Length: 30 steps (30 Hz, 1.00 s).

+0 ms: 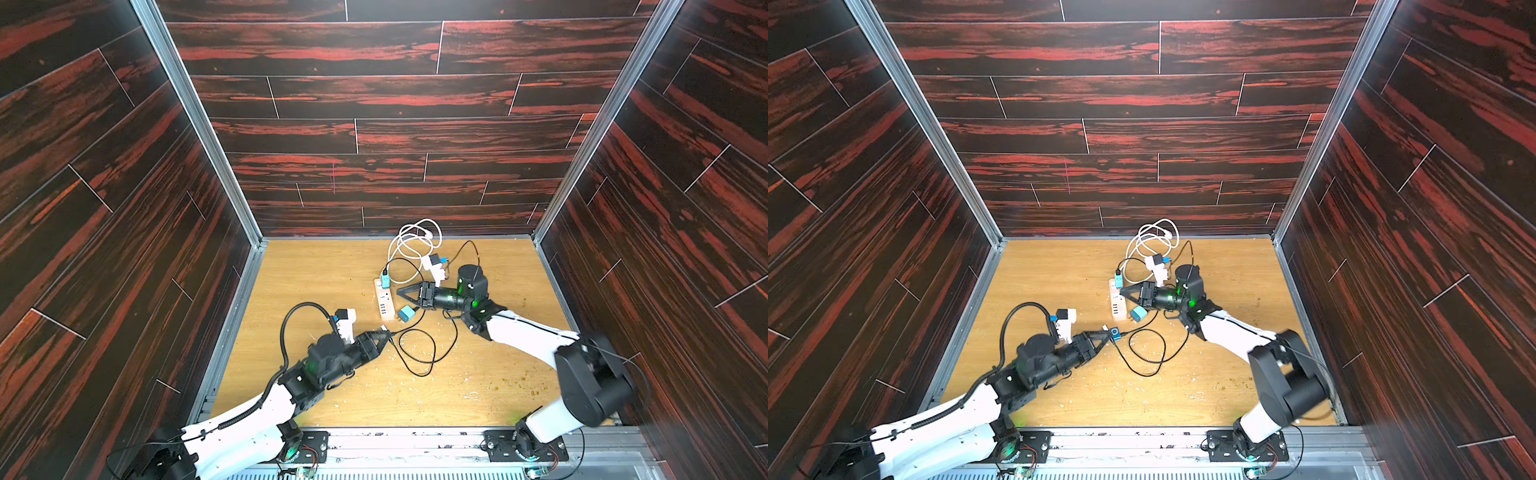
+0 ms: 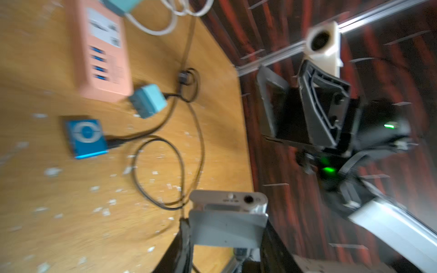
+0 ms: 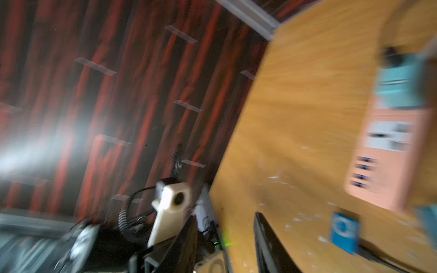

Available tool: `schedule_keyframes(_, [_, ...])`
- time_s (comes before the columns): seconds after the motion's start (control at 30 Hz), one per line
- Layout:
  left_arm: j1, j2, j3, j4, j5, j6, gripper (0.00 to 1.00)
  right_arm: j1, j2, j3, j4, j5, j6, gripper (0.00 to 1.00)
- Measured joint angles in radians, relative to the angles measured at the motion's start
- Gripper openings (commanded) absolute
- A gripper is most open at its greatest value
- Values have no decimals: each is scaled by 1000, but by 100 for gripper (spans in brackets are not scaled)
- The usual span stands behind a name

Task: Charge mp3
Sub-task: Place the MP3 player at the center of the board.

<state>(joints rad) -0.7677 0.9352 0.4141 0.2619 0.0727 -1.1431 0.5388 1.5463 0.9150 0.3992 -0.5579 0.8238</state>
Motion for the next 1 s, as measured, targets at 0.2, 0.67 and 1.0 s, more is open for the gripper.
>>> schedule_keyframes(0.2, [12,238,146,-284,-48,19,0,1,5,92,-332,267,-216,46])
schedule_keyframes(0.67, [101,402,192,-479,-15,29,37,70,259,248,-515,502,-455,51])
schedule_keyframes(1.0, [124,401,192,-494,16,58,56,123,349,328,-563,610,-546,51])
